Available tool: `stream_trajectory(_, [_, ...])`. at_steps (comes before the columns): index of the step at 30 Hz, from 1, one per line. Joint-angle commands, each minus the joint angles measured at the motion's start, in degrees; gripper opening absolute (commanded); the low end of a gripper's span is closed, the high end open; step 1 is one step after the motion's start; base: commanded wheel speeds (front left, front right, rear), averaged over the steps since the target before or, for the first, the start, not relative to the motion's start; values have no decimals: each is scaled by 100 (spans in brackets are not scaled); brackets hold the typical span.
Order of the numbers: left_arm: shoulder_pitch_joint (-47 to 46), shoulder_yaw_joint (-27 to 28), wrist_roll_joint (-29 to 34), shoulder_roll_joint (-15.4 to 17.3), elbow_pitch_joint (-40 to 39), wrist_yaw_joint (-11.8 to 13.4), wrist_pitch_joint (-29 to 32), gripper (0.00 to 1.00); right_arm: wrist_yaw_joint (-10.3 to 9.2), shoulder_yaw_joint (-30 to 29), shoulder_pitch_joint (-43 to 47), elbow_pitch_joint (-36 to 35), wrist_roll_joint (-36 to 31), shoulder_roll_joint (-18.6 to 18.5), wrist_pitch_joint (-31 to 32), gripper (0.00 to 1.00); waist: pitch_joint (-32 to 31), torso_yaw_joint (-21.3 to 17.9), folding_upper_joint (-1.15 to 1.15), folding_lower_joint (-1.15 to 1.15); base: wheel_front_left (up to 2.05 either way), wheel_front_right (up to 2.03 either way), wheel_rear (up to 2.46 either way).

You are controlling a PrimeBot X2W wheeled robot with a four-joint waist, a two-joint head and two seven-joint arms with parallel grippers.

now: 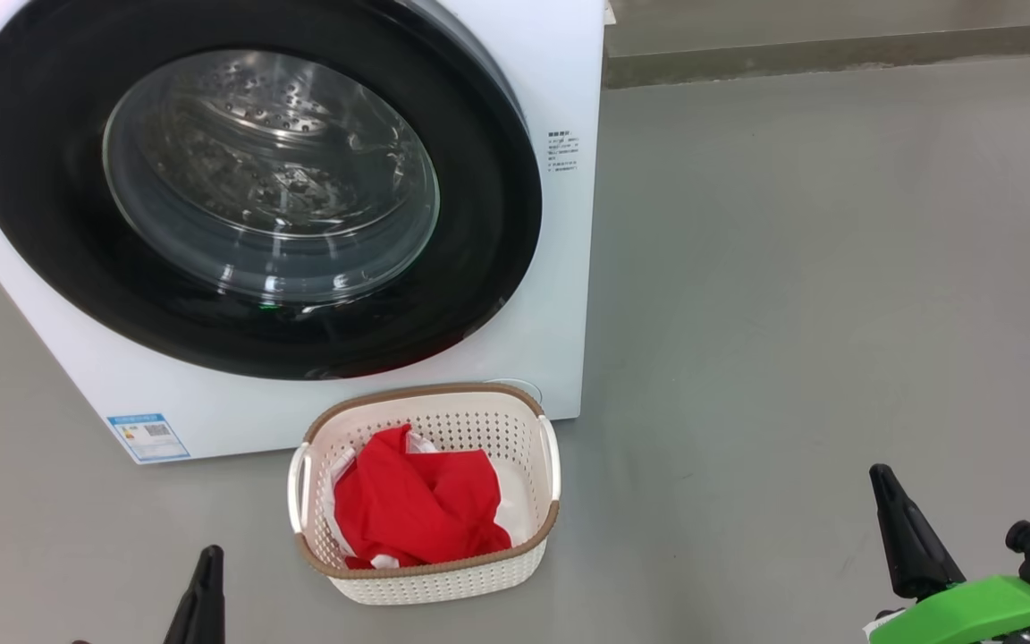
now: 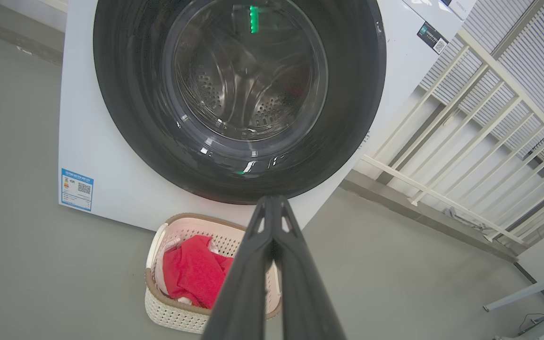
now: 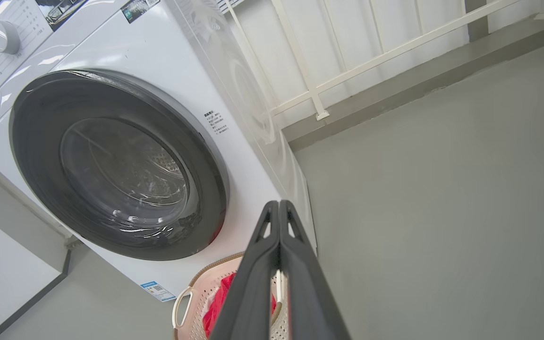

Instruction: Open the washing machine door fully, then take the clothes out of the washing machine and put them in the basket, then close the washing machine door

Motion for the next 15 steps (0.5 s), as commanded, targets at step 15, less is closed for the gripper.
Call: stream_trajectory(15, [-441, 132, -1107, 37, 60, -17, 268, 0, -3, -113, -415, -62, 1022, -4, 278, 0, 51, 41, 0, -1, 0, 0, 0])
